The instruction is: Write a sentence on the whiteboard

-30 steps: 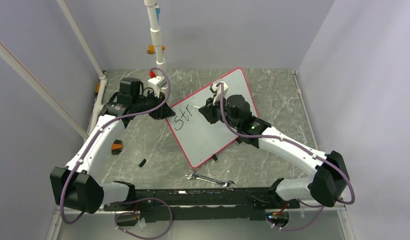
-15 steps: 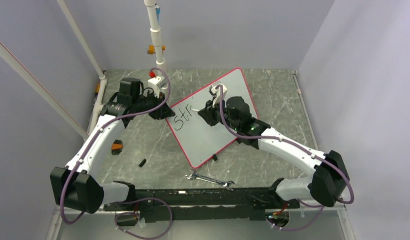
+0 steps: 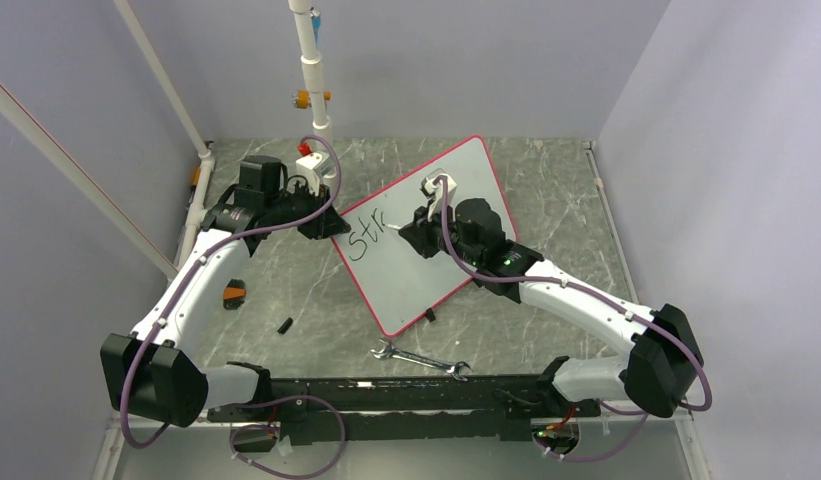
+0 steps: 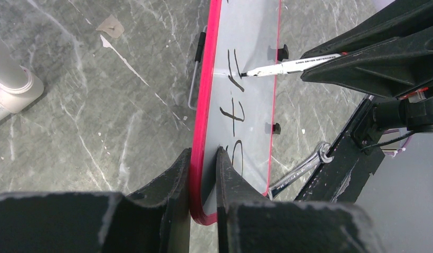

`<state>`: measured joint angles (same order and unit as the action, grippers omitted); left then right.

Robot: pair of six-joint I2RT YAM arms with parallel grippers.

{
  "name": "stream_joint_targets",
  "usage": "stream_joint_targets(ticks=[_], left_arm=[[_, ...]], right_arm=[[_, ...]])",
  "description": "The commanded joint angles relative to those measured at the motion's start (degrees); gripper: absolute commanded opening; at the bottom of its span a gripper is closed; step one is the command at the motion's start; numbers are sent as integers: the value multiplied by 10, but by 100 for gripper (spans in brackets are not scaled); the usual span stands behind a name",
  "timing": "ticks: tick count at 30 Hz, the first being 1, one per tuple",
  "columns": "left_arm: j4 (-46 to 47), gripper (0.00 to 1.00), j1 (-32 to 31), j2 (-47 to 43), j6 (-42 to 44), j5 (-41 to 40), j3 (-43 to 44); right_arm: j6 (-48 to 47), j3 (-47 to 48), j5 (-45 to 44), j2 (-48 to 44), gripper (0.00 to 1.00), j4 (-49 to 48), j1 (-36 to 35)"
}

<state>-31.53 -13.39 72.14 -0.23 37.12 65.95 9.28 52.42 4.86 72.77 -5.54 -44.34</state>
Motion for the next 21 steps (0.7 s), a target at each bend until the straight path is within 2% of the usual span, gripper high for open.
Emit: stream_joint_targets(ticks=[1,21], left_arm=[[8,0,-1,-9,59,-73,2],[7,0,-1,-11,59,-72,2]], right_arm=[[1,7,-35,-4,0,15,2],[14,75,-42,41,0,17,3]])
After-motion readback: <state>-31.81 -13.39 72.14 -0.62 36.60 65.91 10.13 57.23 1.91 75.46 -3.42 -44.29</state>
